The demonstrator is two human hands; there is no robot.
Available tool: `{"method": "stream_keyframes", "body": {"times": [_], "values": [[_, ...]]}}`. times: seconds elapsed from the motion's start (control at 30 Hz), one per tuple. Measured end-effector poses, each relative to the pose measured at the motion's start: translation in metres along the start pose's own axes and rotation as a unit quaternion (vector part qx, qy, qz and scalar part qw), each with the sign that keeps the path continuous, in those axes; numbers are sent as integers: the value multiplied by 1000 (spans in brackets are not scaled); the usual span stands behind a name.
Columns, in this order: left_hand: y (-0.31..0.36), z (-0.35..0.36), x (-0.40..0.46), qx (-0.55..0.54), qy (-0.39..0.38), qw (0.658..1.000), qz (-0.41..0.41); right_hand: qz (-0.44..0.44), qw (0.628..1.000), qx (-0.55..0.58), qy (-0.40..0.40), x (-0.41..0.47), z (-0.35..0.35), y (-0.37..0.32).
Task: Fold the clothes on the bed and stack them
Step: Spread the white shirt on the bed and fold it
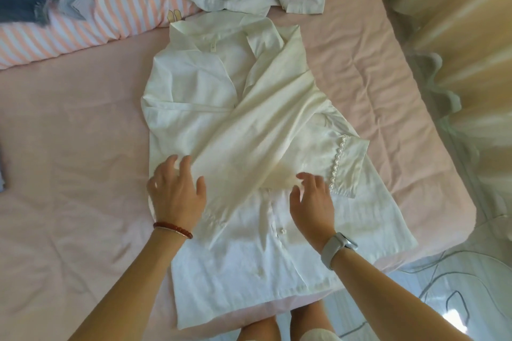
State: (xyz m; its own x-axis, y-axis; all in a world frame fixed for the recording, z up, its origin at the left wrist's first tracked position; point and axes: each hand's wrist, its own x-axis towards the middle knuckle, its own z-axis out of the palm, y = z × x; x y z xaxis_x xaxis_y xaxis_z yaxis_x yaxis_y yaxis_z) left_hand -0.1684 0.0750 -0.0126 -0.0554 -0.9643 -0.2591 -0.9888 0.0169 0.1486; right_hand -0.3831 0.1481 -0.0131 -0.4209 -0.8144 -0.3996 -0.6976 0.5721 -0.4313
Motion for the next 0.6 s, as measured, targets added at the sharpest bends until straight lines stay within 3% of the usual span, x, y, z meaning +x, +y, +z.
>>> {"method": "stream_keyframes", "body": {"times": [0.07,0.13,0.2,0.27,0.33,0.4,0.5,0.6], "values": [[13,11,0,-3,50,995,87,-151,982,-77,87,22,-4,-4],[27,25,5,-3,7,991,132,-263,947,-155,98,52,-8,-11],[37,39,15,28,-81,987,134,-299,925,-233,27,83,-14,-15],[36,53,29,62,-174,977,109,-262,905,-326,-82,112,-19,-11],[34,53,40,69,-201,971,106,-257,880,-378,-132,131,-24,-7],[35,36,54,-6,-83,986,144,-318,880,-344,-77,144,-36,-16],[35,5,104,-48,136,971,192,-416,873,-244,76,181,-53,-44],[35,-22,176,-71,197,974,90,-363,902,-216,92,234,-59,-75]]}}
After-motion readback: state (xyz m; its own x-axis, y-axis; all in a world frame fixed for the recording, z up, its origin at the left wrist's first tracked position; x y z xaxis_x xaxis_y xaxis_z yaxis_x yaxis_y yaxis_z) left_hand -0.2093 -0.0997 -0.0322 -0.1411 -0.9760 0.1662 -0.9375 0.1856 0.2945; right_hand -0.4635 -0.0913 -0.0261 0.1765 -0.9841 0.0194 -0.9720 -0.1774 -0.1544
